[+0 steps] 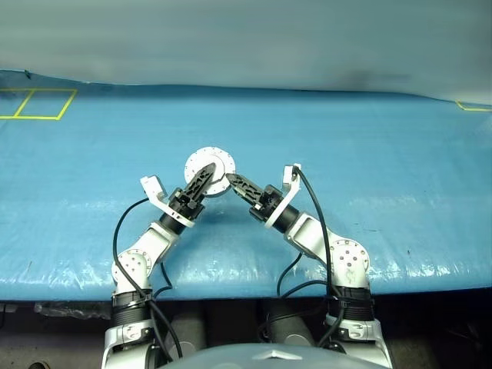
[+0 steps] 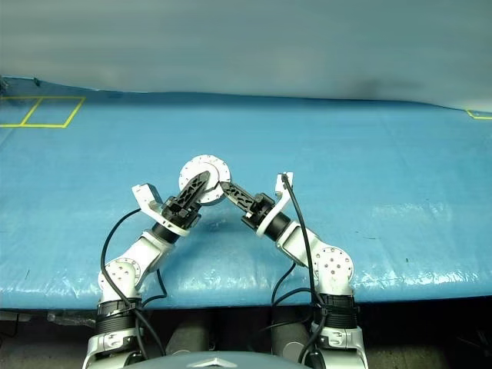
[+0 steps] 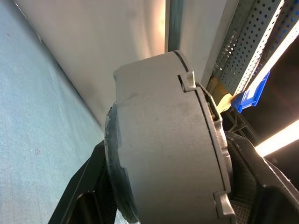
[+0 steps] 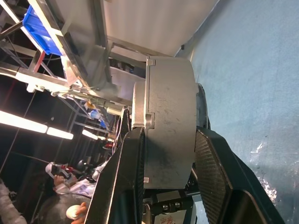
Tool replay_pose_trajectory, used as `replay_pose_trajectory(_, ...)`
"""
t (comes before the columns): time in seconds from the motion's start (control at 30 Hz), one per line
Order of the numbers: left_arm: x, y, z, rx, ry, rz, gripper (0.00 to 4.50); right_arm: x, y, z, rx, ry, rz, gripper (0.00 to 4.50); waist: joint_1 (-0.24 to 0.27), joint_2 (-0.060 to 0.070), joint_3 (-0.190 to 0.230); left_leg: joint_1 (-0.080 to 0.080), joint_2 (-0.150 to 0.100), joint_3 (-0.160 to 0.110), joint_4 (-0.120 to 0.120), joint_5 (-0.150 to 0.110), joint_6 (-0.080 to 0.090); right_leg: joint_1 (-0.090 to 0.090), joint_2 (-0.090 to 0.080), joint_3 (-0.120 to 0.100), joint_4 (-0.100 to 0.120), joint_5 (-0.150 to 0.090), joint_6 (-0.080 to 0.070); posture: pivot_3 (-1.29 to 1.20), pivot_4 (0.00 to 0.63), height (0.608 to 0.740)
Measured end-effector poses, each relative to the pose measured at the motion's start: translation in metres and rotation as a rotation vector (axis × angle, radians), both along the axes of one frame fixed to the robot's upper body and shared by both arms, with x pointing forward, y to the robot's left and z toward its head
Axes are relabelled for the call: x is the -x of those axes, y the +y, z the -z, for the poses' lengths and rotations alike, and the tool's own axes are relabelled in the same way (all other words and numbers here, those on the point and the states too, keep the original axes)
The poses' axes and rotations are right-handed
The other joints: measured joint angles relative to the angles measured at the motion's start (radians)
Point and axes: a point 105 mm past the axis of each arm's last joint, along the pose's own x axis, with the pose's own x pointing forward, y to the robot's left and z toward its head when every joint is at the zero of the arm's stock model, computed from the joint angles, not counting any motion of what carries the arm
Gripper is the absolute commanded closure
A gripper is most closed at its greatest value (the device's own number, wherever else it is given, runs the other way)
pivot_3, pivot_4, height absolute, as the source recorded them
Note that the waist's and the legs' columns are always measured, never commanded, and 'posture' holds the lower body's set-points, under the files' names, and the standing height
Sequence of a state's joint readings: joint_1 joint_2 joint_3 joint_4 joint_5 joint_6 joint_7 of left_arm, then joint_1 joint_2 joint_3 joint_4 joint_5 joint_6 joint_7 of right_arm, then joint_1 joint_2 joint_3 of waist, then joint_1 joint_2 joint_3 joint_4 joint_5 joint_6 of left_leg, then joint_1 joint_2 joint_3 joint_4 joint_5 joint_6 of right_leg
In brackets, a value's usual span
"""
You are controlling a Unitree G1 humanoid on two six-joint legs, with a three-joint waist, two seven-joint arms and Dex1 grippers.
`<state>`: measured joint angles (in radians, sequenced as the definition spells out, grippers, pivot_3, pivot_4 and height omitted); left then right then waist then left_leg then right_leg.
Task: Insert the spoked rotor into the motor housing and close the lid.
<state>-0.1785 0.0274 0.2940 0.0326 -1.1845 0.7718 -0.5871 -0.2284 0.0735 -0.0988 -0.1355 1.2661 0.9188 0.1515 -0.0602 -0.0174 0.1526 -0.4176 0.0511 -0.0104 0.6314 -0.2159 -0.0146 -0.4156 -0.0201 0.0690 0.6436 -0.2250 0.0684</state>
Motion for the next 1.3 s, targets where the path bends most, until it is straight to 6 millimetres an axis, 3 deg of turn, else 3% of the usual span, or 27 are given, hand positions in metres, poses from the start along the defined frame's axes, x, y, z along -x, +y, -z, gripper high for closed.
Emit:
replay_pose_trajectory(0.17,0.0,0.0,0.001,-0.002,0.004,-0.002,1.77,0.0,-0.001,0.001,0.01,-0.009,0.0,3.3,0.0,0.0,0.0,0.0,0.0,0.0,0.0,0.0,0.0,0.0,0.0,0.0,0.0,0.0,0.0,0.0,0.15,0.74)
replay_pose_trajectory(0.2,0.0,0.001,0.002,-0.004,0.005,-0.006,1.77,0.0,-0.001,0.001,0.017,-0.013,0.002,2.57,0.0,0.0,0.0,0.0,0.0,0.0,0.0,0.0,0.0,0.0,0.0,0.0,0.0,0.0,0.0,0.0,0.15,0.74)
replay_pose_trajectory(0.33,-0.002,0.002,0.008,-0.046,0.028,-0.034,1.77,-0.005,-0.002,0.005,0.065,-0.024,0.04,1.36,0.0,0.0,0.0,0.0,0.0,0.0,0.0,0.0,0.0,0.0,0.0,0.0,0.0,0.0,0.0,0.0,0.15,0.74)
replay_pose_trajectory(0.6,-0.008,0.019,0.03,-0.127,0.116,-0.188,1.77,-0.023,-0.015,0.008,0.28,-0.165,0.198,1.36,0.001,0.0,0.0,0.0,0.0,0.0,0.0,0.0,0.0,0.0,0.0,0.0,0.0,0.0,0.0,0.0,0.15,0.74)
replay_pose_trajectory(0.77,-0.021,0.05,0.047,-0.188,0.211,-0.41,1.77,-0.023,-0.023,0.017,0.465,-0.298,0.2,1.36,0.002,0.0,0.0,0.0,0.0,0.0,0.0,0.0,0.0,0.0,0.0,0.0,0.0,0.0,0.0,0.0,0.15,0.74)
replay_pose_trajectory(0.93,-0.033,0.087,0.054,-0.225,0.286,-0.631,1.77,-0.007,-0.024,0.046,0.752,-0.466,0.088,1.36,0.009,-0.001,0.0,0.0,-0.001,0.0,0.0,0.0,0.0,0.0,0.0,0.0,0.0,0.0,0.001,0.0,0.15,0.74)
replay_pose_trajectory(1.1,-0.047,0.121,0.047,-0.251,0.324,-0.808,1.77,-0.006,-0.021,0.048,0.791,-0.52,0.094,1.36,0.014,-0.003,0.001,0.0,-0.001,0.0,0.002,0.0,0.0,0.001,0.0,0.0,0.0,0.001,0.002,0.0,0.15,0.74)
replay_pose_trajectory(1.23,-0.047,0.143,0.048,-0.253,0.348,-0.902,1.77,-0.002,-0.018,0.052,0.815,-0.535,0.07,1.36,0.02,-0.006,0.001,0.0,-0.002,0.0,0.002,0.0,-0.001,0.001,-0.002,0.001,-0.001,0.003,-0.001,0.0,0.15,0.74)
replay_pose_trajectory(1.3,-0.047,0.147,0.048,-0.264,0.351,-0.925,1.24,-0.002,-0.017,0.054,0.821,-0.535,0.069,1.32,0.024,-0.007,0.001,0.0,-0.003,0.0,0.002,0.0,-0.001,0.001,-0.002,0.0,-0.001,0.004,-0.002,0.0,0.15,0.74)
